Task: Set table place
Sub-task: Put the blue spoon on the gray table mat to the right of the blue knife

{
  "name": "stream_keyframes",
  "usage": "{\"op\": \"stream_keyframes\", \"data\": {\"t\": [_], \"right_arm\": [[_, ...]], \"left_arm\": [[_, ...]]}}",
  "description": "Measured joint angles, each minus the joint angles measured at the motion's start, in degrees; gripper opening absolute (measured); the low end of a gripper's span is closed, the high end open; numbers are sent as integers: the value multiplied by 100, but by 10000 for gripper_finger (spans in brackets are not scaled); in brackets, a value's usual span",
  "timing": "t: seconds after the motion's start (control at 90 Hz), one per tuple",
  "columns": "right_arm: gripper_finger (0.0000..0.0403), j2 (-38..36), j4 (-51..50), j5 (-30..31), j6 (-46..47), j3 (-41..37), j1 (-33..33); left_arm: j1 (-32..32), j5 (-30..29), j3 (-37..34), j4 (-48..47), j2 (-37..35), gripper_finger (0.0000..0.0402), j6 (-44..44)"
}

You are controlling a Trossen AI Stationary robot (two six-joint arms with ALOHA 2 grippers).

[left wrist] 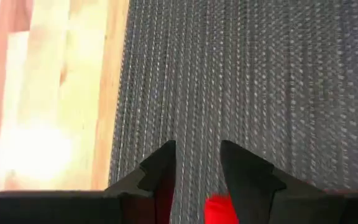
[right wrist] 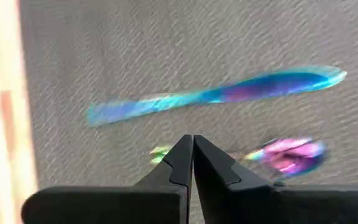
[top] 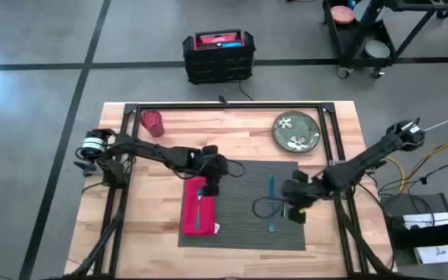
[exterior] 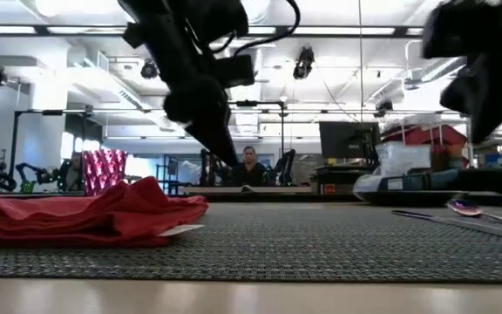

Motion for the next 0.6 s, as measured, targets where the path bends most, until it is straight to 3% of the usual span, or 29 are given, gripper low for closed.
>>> {"op": "stream_keyframes", "data": {"t": [0.211,0.6], "right_arm": [[0,497,408,9,589,-220,746],[0,1495,683,77,369,-200,815]], "left_arm": [[-7,0,-426,631,163,114,-35],[11,-6,-896,851,185,114,-331]]}}
